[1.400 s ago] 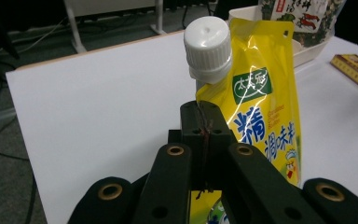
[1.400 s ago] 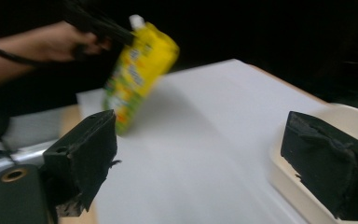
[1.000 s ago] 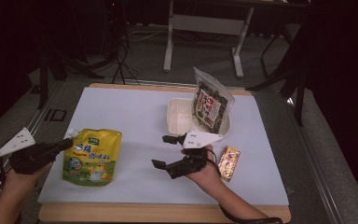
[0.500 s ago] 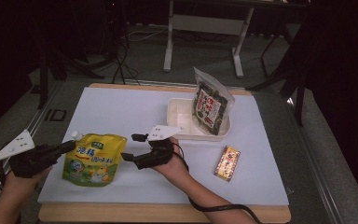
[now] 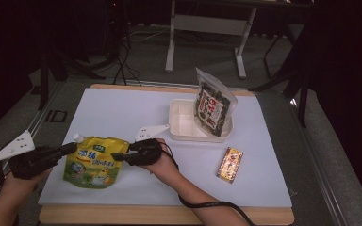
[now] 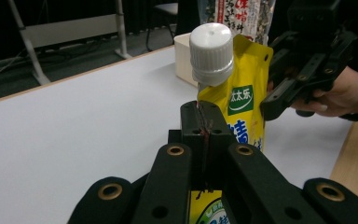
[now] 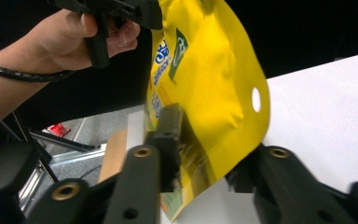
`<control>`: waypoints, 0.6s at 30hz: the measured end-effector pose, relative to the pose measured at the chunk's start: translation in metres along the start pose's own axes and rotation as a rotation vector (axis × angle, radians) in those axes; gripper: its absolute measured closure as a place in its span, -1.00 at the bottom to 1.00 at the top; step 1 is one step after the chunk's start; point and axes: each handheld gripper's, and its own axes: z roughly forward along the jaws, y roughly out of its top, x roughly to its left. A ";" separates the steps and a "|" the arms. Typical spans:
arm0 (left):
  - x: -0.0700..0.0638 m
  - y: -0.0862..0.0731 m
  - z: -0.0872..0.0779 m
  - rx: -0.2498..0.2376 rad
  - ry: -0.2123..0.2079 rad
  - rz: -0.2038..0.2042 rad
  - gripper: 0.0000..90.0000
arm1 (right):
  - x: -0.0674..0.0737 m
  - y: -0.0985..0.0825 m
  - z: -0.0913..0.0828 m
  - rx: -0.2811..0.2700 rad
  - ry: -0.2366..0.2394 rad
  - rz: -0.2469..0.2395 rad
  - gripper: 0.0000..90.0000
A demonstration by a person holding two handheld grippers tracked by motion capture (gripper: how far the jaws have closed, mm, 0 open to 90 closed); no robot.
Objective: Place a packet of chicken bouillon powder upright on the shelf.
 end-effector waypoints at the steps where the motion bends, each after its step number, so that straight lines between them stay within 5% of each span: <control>1: 0.001 0.000 0.000 -0.002 0.001 -0.003 1.00 | -0.001 0.000 0.000 -0.005 0.002 0.000 0.65; 4: 0.001 0.001 0.000 -0.007 -0.006 -0.005 1.00 | -0.003 0.001 0.001 -0.001 0.033 0.025 0.97; 9: 0.002 0.008 0.001 0.006 -0.021 0.007 1.00 | 0.002 0.008 -0.005 0.021 0.047 0.036 1.00; 18: 0.003 0.019 0.019 -0.029 -0.145 0.001 0.98 | 0.010 0.022 -0.036 0.027 0.013 0.038 1.00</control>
